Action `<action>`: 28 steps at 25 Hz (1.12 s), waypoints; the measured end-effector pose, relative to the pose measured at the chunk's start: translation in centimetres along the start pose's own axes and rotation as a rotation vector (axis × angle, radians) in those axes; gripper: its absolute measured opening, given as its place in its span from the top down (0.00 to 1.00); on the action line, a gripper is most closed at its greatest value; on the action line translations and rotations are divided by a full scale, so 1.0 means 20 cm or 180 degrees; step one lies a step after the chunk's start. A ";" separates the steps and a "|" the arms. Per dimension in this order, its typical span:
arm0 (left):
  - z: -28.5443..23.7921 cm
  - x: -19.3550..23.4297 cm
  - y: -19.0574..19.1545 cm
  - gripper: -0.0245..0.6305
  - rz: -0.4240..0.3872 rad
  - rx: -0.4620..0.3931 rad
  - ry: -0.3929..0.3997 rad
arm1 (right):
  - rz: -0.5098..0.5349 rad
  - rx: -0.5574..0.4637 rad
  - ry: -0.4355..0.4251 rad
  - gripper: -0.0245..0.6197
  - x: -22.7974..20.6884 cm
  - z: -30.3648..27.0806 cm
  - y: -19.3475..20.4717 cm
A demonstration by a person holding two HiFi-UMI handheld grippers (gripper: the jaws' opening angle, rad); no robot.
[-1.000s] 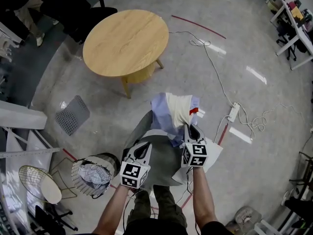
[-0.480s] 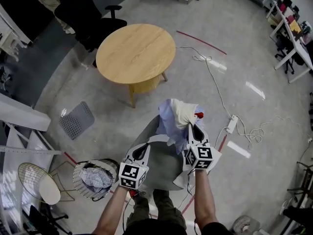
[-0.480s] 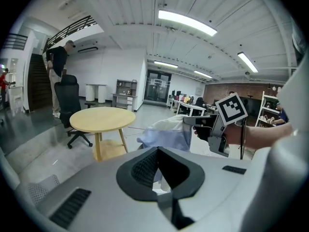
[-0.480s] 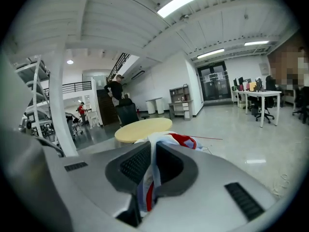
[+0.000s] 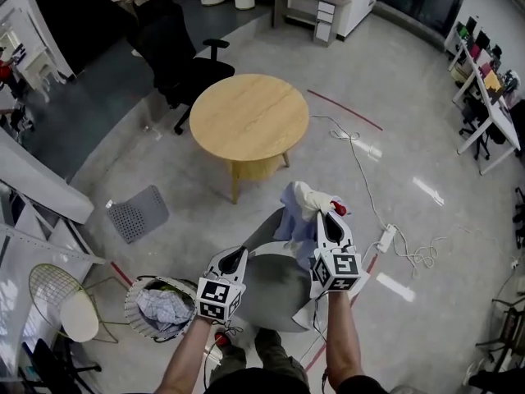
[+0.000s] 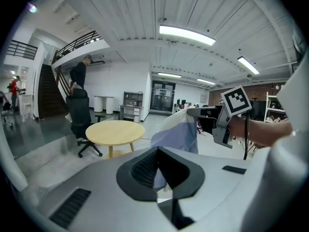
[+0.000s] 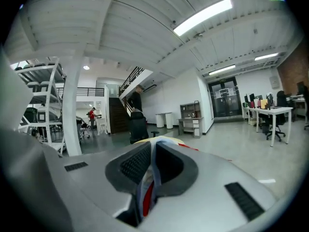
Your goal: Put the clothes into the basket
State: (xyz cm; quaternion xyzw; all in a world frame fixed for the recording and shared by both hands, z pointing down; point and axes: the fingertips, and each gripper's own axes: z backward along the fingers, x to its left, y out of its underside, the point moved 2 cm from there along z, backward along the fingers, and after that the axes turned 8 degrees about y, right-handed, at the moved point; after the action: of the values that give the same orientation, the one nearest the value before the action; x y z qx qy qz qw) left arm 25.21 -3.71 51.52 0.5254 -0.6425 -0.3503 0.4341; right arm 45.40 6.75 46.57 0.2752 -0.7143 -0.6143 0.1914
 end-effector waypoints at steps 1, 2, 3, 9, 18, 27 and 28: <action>0.04 0.01 -0.02 0.95 -0.0007 -0.0029 -0.0032 | 0.0006 -0.0057 -0.0026 0.88 0.03 0.01 -0.05; 0.08 0.03 -0.03 0.95 -0.0016 -0.0057 -0.0062 | 0.0018 -0.0108 -0.0054 0.88 0.07 0.02 -0.09; 0.12 0.04 -0.05 0.95 -0.0027 -0.0085 -0.0089 | 0.0033 -0.0150 -0.0084 0.88 0.10 0.04 -0.13; 0.39 0.11 -0.12 0.95 -0.0070 -0.0268 -0.0264 | 0.0129 -0.0334 -0.0312 0.88 0.39 0.13 -0.31; 0.89 0.26 -0.10 0.95 -0.0060 -0.0438 -0.0698 | 0.0208 -0.0494 -0.0799 0.88 0.92 0.29 -0.42; 1.35 0.40 0.02 0.95 0.0067 -0.0537 -0.1185 | 0.0298 -0.0588 -0.1407 0.88 1.45 0.41 -0.45; 1.40 0.42 0.03 0.95 0.0081 -0.0552 -0.1238 | 0.0307 -0.0601 -0.1472 0.88 1.52 0.43 -0.45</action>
State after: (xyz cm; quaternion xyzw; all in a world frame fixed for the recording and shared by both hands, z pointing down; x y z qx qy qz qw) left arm -1.50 -11.98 43.15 0.4005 -0.6882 -0.4936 0.3499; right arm 18.08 -6.53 34.24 0.0739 -0.6909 -0.7151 0.0768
